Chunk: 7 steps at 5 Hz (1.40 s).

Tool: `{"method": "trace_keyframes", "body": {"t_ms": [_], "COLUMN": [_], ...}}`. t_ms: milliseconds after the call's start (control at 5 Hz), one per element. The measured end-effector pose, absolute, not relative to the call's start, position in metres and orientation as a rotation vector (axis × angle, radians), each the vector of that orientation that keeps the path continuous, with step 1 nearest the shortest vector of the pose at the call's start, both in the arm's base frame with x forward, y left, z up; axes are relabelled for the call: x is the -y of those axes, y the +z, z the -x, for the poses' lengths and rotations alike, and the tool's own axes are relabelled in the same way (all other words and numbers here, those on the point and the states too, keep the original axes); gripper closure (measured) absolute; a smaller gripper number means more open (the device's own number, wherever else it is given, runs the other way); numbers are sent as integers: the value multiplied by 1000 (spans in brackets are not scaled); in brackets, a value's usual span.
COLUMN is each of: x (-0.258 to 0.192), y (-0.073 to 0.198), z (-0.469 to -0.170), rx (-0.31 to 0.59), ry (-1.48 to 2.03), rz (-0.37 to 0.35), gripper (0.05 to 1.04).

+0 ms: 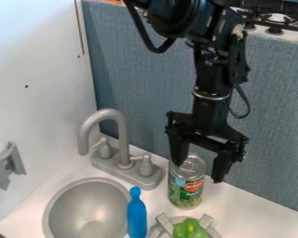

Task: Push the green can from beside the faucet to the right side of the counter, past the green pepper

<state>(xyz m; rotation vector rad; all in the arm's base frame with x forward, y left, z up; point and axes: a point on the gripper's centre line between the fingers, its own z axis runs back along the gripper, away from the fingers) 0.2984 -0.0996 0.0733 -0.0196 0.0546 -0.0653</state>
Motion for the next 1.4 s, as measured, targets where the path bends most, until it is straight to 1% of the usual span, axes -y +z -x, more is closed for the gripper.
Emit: {"method": "trace_keyframes", "body": {"t_ms": [200, 400, 600, 800, 1000, 1200, 1400], "x": [99, 80, 47, 25, -4, -25, -35], "y": [65, 63, 68, 66, 60, 55, 41], "z": [-295, -312, -330, -338, -347, -349, -350], "rx": [-86, -81, -90, -121, -152, -208, -257], "ry": [-64, -40, -6, -22, 33, 47, 8], "rz": [12, 19, -38, -97, -112, -145, -165], "gripper": [81, 81, 81, 81, 81, 81, 81]}}
